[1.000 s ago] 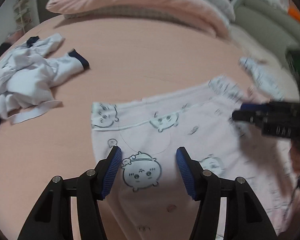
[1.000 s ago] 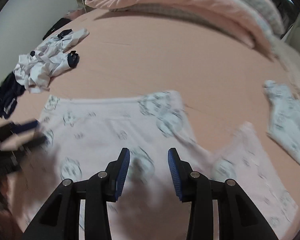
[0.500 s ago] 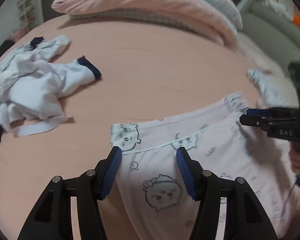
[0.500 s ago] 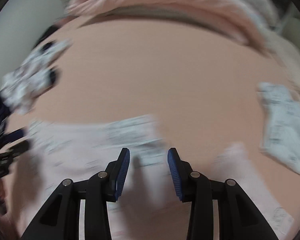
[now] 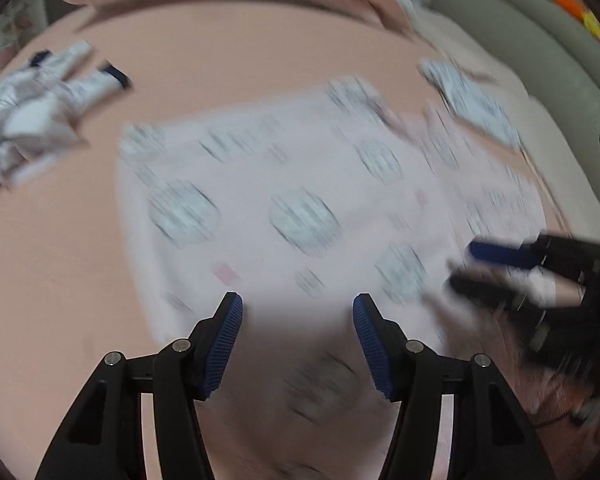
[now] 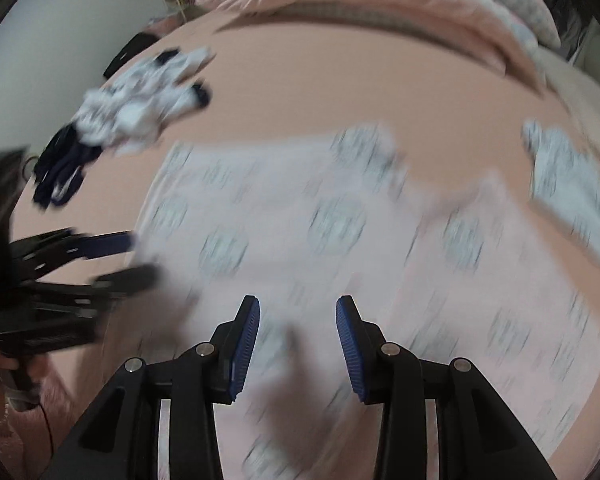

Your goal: Fold clothes

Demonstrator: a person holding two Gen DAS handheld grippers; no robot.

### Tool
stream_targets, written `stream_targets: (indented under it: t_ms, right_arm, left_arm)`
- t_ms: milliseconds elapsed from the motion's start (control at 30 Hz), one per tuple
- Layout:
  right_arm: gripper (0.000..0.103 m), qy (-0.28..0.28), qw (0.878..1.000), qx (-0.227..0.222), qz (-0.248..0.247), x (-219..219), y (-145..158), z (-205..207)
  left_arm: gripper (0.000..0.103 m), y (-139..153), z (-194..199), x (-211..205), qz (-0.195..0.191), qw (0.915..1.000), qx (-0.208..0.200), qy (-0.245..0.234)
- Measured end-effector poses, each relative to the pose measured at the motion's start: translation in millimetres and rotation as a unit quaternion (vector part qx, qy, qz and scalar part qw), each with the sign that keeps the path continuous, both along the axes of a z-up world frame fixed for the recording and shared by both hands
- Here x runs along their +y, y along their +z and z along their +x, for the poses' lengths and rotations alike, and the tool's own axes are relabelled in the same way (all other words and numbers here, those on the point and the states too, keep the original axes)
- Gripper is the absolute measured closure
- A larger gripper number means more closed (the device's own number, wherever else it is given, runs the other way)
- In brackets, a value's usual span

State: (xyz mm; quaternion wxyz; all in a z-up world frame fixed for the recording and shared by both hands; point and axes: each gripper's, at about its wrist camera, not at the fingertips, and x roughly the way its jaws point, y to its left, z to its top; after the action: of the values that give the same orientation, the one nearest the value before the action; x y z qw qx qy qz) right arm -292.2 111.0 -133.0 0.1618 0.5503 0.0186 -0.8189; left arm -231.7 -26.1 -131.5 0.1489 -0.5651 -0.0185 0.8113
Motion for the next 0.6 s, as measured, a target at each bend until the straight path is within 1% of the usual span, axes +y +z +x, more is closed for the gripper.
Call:
stream_targets:
  t_ms: [33, 100, 133, 200, 267, 300, 333, 367, 433, 500, 567, 600]
  right_arm:
    - [0.064, 0.000, 1.000, -0.011, -0.001, 3.0, -7.0, 7.6]
    - [0.064, -0.008, 1.000, -0.022, 0.010, 2.9, -23.8, 33.5]
    - [0.064, -0.010, 1.000, -0.021, 0.016, 2.0, -29.3, 44.2]
    - [0.063, -0.012, 0.999, -0.005, 0.030, -0.2, -33.7, 67.1]
    - [0.063, -0.009, 0.999, 0.000, 0.049, -0.8, -29.2, 77.2]
    - [0.063, -0.011, 0.998, -0.003, 0.056, 1.5, -26.8, 82.8]
    - [0.063, -0.020, 0.998, -0.005, 0.056, 7.3, -24.2, 87.2]
    - [0.063, -0.031, 0.998, -0.006, 0.053, 14.2, -21.5, 90.7]
    - [0.063, -0.066, 0.996, -0.011, 0.060, 32.6, -19.3, 101.7]
    - [0.063, -0.080, 0.996, -0.013, 0.035, 46.5, -16.7, 113.7]
    - [0.063, -0.079, 0.997, -0.008, 0.015, 47.1, -13.2, 122.4]
    - [0.063, -0.073, 0.997, -0.001, 0.011, 43.5, -10.9, 125.2]
  left_arm:
    - [0.048, -2.3, 12.5, 9.4, -0.010, 0.9999, -0.005, -0.011]
    - [0.048, -6.5, 33.0, 24.2, -0.053, 0.9982, -0.008, -0.026]
    - [0.048, -9.8, 41.0, 26.4, -0.073, 0.9970, -0.008, -0.026]
    - [0.047, -10.3, 55.9, 22.7, -0.096, 0.9952, 0.003, -0.019]
    - [0.046, -8.3, 69.5, 11.7, -0.131, 0.9913, 0.011, 0.007]
    - [0.046, -7.6, 75.3, 4.4, -0.141, 0.9895, 0.012, 0.028]
    - [0.045, -9.1, 81.1, -3.9, -0.150, 0.9874, 0.004, 0.049]
    - [0.045, -9.3, 88.0, -12.2, -0.149, 0.9867, -0.001, 0.064]
    - [0.046, -2.7, 103.2, -25.7, -0.127, 0.9879, 0.000, 0.088]
    - [0.046, 8.6, 118.9, -27.0, -0.104, 0.9895, 0.024, 0.098]
    - [0.046, 15.4, 130.3, -16.4, -0.075, 0.9925, 0.046, 0.084]
    - [0.046, 14.9, 132.6, -7.3, -0.065, 0.9940, 0.047, 0.075]
